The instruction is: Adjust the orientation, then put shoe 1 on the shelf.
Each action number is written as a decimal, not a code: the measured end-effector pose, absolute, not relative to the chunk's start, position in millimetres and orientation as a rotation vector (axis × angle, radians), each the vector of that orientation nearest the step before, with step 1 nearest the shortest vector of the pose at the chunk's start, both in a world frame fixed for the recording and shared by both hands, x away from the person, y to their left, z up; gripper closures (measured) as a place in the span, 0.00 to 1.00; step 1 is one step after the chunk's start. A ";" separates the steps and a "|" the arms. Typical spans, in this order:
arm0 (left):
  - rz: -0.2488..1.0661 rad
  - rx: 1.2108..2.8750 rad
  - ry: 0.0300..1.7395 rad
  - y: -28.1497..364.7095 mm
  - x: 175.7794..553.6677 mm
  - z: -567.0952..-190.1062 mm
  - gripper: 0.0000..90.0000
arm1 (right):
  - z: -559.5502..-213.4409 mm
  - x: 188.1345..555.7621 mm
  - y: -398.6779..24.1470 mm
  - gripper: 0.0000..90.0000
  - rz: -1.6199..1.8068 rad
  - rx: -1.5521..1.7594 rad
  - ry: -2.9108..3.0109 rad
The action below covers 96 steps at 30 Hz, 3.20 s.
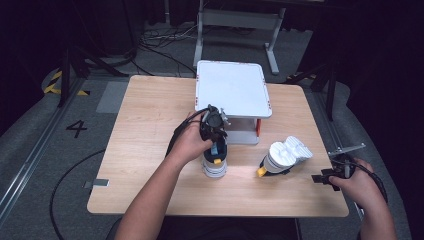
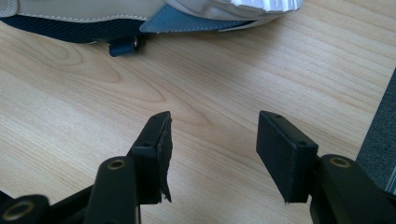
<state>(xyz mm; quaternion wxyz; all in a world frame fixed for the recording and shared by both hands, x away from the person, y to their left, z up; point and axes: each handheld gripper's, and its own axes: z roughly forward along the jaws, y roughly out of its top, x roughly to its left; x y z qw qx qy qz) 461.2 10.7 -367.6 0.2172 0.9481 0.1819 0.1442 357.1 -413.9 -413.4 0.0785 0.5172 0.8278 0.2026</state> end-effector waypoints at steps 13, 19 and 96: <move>0.321 2.582 0.748 15.1 403.8 -321.2 0.50 | -410.1 358.8 -413.0 0.51 0.617 1.537 2.477; 0.269 2.648 0.803 19.1 369.5 -326.1 0.52 | -409.5 361.7 -410.1 0.50 0.626 1.526 2.484; 0.294 2.271 1.145 -23.6 415.9 -407.8 0.96 | -411.7 365.3 -402.4 0.45 0.669 1.459 2.517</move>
